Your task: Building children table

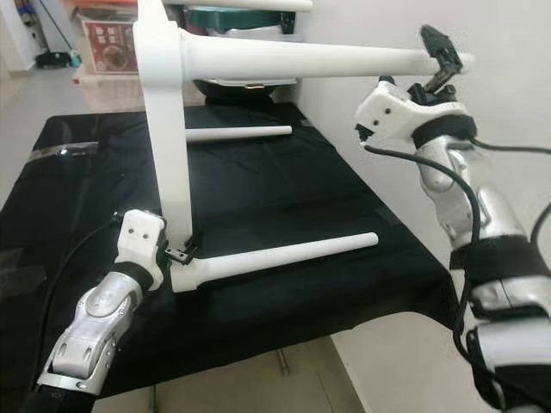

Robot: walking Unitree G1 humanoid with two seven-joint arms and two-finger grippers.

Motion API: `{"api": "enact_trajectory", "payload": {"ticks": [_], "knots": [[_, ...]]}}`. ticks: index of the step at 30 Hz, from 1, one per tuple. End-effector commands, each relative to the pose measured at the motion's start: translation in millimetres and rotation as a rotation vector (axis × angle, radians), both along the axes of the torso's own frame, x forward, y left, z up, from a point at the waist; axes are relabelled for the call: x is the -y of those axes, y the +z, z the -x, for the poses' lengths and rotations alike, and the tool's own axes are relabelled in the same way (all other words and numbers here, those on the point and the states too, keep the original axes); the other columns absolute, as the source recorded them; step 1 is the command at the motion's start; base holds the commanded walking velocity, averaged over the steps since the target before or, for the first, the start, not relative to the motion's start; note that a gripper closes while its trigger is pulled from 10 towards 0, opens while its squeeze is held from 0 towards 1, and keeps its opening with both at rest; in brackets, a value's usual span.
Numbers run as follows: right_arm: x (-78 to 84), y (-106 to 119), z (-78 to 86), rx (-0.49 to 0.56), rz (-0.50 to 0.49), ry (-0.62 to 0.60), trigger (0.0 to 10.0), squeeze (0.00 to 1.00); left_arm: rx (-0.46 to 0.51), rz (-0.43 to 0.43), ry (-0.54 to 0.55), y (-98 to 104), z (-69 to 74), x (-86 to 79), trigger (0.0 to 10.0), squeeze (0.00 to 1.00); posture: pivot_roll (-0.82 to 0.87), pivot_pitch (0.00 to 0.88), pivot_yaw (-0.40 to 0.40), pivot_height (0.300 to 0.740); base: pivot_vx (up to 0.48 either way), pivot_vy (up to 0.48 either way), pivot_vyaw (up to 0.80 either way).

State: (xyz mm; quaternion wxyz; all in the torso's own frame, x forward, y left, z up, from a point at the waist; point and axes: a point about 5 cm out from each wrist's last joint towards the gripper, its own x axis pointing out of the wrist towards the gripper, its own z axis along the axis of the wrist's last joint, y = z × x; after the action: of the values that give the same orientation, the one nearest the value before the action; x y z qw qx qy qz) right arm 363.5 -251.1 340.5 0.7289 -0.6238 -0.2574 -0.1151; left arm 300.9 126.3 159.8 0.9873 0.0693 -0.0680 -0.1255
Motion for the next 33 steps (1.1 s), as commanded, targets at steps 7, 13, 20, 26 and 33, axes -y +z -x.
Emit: {"api": "enact_trajectory", "payload": {"ticks": [7, 13, 20, 26, 33], "knots": [[-3.2, -3, -11.0, -0.067, 0.068, 0.024, 0.0, 0.0, -0.002, -0.017, 0.006, -2, -1.0, -2.4, 10.0, 0.0, -0.01, 0.0, -0.079, 0.74, 0.0, 0.0, 0.0], [-5.1, -4, -13.8, -0.072, 0.088, 0.044, 0.0, 0.0, -0.001, -0.02, 0.012, -1, -0.8, -4.3, 10.0, 0.0, 0.0, 0.0, -0.08, 0.74, 0.0, 0.0, 0.0], [-7.7, -4, -14.8, -0.069, 0.092, 0.079, 0.0, 0.0, 0.001, -0.034, 0.026, 0, -5.0, -7.2, 10.0, 0.0, 0.0, 0.0, -0.077, 0.74, 0.0, 0.0, 0.0], [-5.0, -7, -16.1, -0.103, 0.013, 0.1, 0.0, 0.0, 0.026, -0.05, 0.05, 6, -10.2, -12.3, 10.0, 0.0, 0.0, 0.0, -0.068, 0.74, 0.0, 0.0, 0.0], [1.8, -12, -22.6, -0.202, -0.176, 0.12, 0.0, 0.05, 0.119, -0.149, 0.088, 33, -18.5, -32.7, 10.0, 0.0, 0.01, 0.0, -0.066, 0.74, 0.0, 0.0, 0.0]]}}
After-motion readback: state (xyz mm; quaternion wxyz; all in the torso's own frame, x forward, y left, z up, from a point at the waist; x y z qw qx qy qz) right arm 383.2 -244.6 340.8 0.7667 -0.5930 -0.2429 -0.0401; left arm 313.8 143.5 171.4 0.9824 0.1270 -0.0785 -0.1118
